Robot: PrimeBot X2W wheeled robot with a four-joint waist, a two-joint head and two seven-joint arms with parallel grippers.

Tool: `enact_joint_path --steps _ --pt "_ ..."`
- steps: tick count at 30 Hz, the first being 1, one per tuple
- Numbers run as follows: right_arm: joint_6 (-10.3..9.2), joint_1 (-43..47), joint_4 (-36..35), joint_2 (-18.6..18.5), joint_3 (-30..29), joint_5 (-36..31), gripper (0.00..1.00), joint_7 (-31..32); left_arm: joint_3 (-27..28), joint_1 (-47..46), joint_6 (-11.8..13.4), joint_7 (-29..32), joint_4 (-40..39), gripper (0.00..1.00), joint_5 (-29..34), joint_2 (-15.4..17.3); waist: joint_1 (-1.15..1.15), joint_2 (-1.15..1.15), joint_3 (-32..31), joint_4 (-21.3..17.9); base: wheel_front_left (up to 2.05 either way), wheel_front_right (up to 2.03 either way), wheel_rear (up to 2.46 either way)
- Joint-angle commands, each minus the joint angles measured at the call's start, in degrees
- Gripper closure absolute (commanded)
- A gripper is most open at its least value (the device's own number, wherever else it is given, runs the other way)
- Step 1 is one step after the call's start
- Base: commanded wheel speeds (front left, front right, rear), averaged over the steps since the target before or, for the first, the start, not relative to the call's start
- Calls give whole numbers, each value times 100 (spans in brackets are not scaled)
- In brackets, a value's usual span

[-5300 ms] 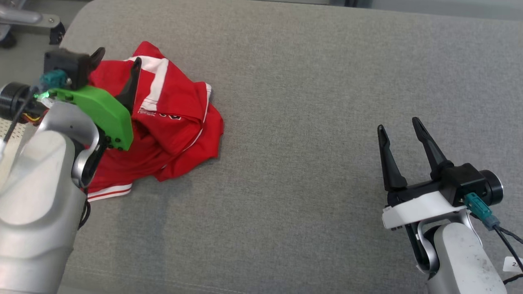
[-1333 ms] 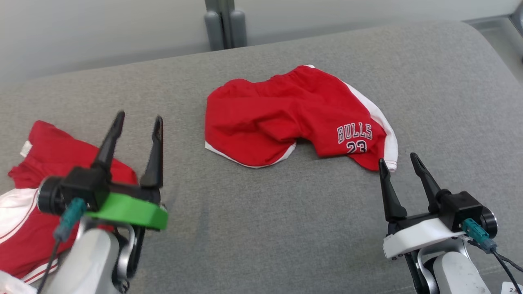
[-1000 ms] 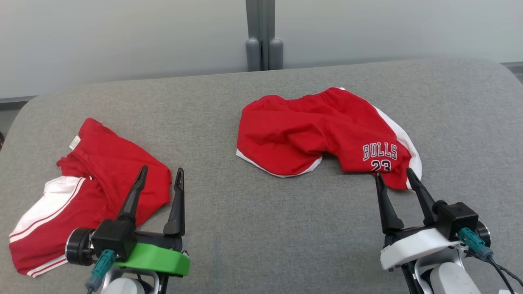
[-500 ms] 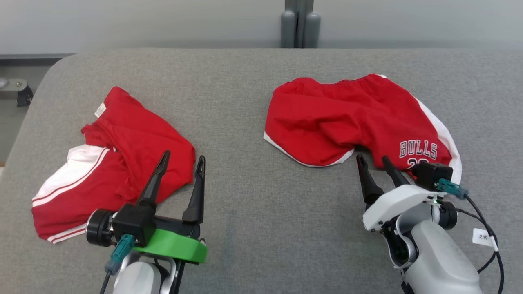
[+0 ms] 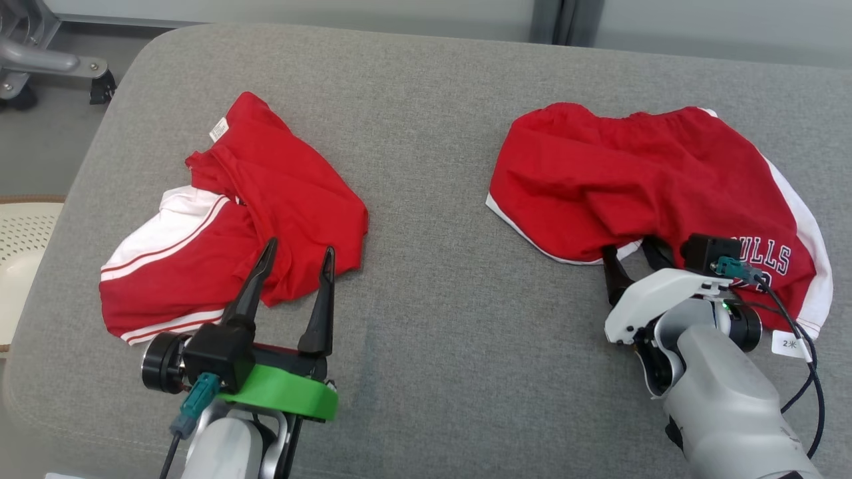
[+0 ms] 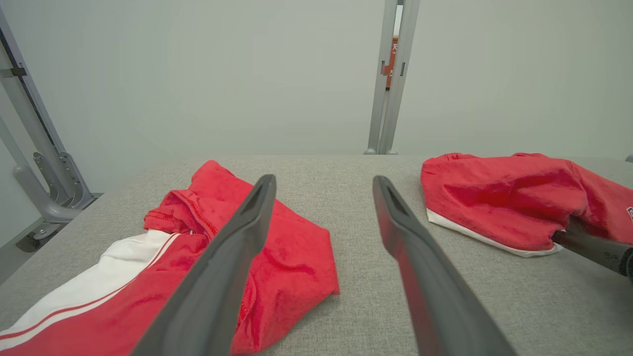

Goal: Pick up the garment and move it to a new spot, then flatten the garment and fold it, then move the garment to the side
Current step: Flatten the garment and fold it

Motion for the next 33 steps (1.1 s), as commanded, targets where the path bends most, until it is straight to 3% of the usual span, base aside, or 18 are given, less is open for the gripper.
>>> enact_joint_path --steps 1,3,4,5,12,19,24,33 --pt "-9 -28 215 -24 -73 -87 0 -15 30 -101 -31 3 18 0 19 -11 0 0 59 51 0 0 0" --pt "-9 -125 375 -23 -102 -171 0 -60 36 -104 -41 3 30 0 12 -22 0 0 68 37 0 0 0" --pt "-10 -165 443 -23 -103 -192 62 -76 38 -105 -37 3 39 0 5 -24 0 0 68 22 0 0 0" --pt "-10 -201 513 -24 -95 -231 100 -99 38 -105 -44 3 51 0 -2 -26 0 0 62 -4 0 0 0" --pt "-10 -121 589 -33 -22 -86 100 -260 85 -32 -56 3 121 0 -17 -32 0 0 -124 -339 0 0 0" --pt "-11 366 256 -118 -116 -190 100 -311 179 140 -43 3 141 0 -50 -31 0 0 -426 -976 0 0 0" --pt "-9 743 -133 -356 -695 -462 100 -324 163 225 -60 3 180 0 -72 -29 0 0 -613 -1317 0 0 0" --pt "-9 1563 -851 -190 -2472 -1333 100 -320 138 397 -30 3 237 0 -156 -28 0 0 -835 -1705 0 0 0"
